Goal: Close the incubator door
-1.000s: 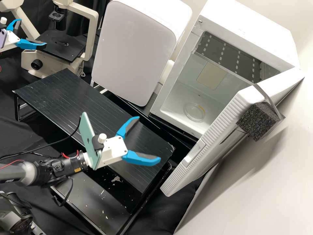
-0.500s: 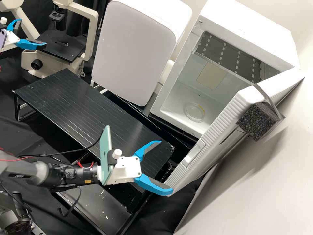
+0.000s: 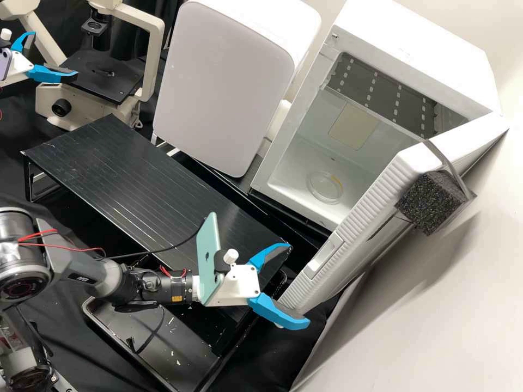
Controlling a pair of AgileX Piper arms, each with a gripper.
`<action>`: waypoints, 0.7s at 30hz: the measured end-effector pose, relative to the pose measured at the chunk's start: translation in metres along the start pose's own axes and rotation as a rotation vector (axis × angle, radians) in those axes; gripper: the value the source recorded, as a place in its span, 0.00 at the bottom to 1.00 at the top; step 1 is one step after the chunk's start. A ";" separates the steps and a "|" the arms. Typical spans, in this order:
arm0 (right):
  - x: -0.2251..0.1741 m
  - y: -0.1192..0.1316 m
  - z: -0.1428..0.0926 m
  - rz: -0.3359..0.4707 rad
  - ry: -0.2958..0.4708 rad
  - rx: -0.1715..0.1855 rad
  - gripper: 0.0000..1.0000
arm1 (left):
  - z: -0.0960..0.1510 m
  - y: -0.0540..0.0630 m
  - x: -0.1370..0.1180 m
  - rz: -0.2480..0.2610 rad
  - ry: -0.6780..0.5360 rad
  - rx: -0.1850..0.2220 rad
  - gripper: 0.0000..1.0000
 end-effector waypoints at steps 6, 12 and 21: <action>0.000 0.000 0.001 0.000 -0.007 0.000 1.00 | 0.000 0.000 0.000 0.000 0.000 0.000 1.00; 0.004 -0.002 0.001 -0.003 -0.010 0.009 1.00 | 0.000 0.000 0.000 0.000 0.000 0.000 1.00; 0.014 -0.011 0.010 -0.025 0.010 0.121 1.00 | 0.000 0.000 0.000 0.000 0.000 0.000 1.00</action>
